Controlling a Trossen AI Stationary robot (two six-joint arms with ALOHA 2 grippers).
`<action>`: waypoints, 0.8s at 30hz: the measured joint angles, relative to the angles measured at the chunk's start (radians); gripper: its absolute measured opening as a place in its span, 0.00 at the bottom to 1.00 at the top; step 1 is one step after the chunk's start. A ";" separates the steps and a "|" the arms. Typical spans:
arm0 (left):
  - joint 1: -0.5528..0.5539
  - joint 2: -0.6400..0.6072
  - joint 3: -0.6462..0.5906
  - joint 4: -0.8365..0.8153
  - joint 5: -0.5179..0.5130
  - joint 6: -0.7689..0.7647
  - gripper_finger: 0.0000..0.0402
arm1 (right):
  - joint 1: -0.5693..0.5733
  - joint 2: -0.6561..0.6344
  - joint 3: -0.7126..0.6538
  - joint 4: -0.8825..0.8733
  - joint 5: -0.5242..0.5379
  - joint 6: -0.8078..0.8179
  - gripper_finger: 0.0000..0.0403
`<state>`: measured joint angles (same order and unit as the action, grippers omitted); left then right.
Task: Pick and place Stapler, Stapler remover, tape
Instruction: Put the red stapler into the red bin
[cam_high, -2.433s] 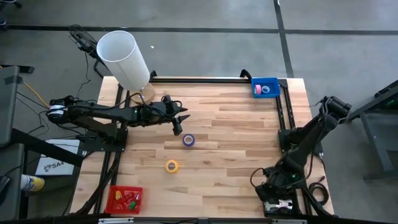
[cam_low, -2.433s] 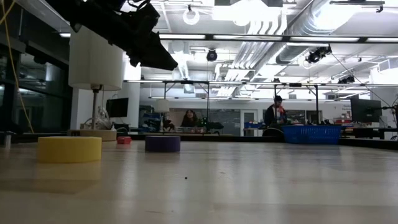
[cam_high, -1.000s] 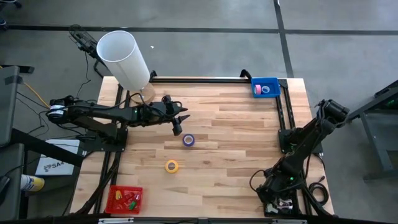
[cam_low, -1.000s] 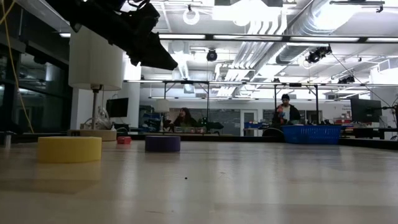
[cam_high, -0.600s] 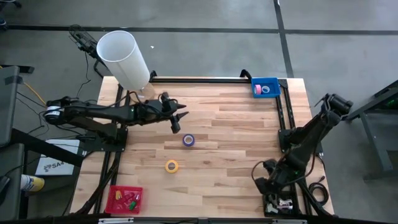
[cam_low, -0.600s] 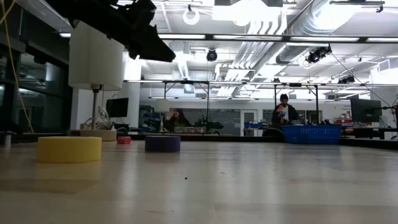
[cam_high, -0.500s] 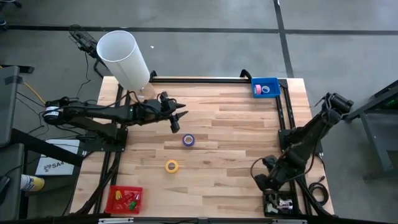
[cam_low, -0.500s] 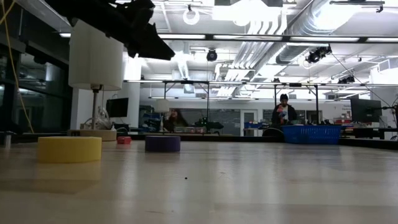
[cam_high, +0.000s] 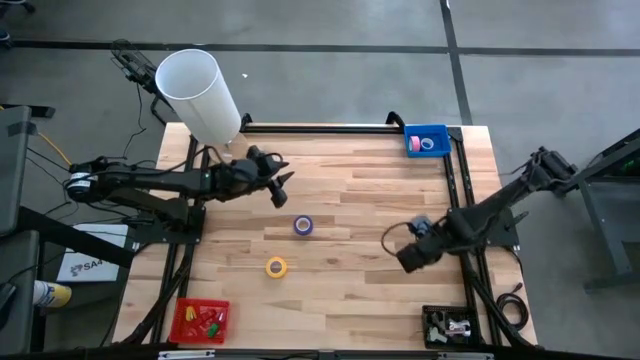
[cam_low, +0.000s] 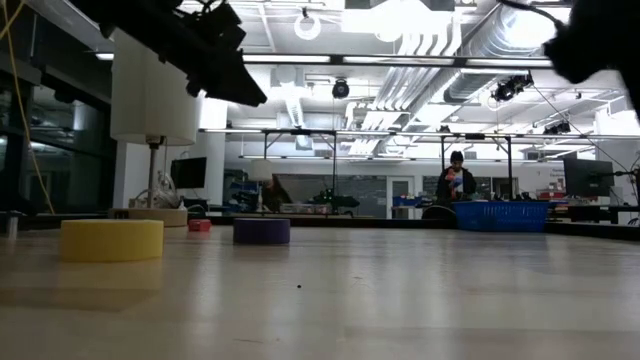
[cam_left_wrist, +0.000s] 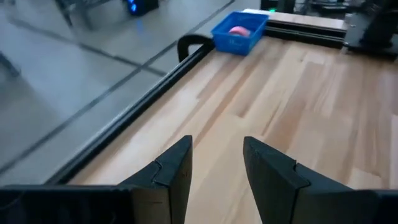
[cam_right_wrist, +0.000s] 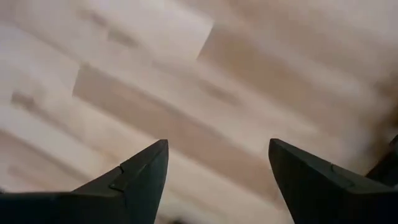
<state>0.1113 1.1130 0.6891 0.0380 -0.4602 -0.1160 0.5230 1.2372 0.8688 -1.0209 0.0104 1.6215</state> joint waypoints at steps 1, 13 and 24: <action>0.004 0.000 0.000 -0.008 0.004 -0.026 0.35 | -0.028 -0.006 0.000 -0.012 0.011 -0.038 0.67; 0.126 0.000 0.000 -0.229 0.005 -0.454 0.35 | -0.406 -0.048 0.000 -0.032 0.140 -0.542 0.67; 0.236 0.003 0.000 -0.463 0.095 -0.729 0.35 | -0.720 -0.050 0.000 0.199 0.125 -1.003 0.66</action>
<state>0.3472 1.1161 0.6891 -0.4248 -0.3653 -0.8450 -0.1969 1.1870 0.8688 -0.8217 0.1359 0.6184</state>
